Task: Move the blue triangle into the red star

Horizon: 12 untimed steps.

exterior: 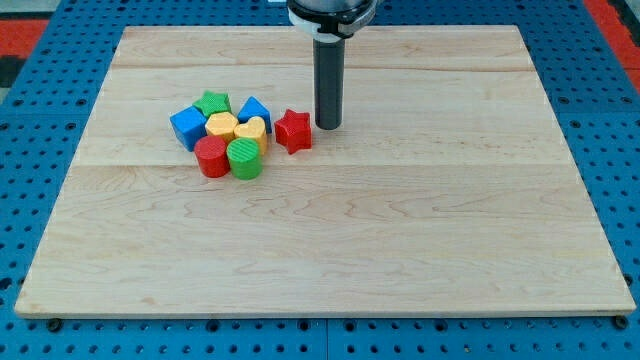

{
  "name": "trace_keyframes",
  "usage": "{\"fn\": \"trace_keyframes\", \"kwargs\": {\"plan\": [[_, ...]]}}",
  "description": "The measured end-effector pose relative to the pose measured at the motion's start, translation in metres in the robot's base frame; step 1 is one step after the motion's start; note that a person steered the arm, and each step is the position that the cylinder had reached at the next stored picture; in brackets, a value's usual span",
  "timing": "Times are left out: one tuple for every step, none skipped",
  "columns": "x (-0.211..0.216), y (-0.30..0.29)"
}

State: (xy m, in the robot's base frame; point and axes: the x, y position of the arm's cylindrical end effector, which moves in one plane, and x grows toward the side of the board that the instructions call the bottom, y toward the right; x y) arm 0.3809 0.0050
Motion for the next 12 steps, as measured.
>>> {"fn": "trace_keyframes", "kwargs": {"plan": [[0.001,-0.021],[0.011,-0.021],[0.018,-0.023],[0.018,-0.038],[0.009,-0.02],[-0.022,-0.018],[-0.044,-0.018],[-0.061,-0.058],[-0.057,-0.097],[-0.05,-0.121],[-0.039,-0.119],[-0.032,-0.112]]}}
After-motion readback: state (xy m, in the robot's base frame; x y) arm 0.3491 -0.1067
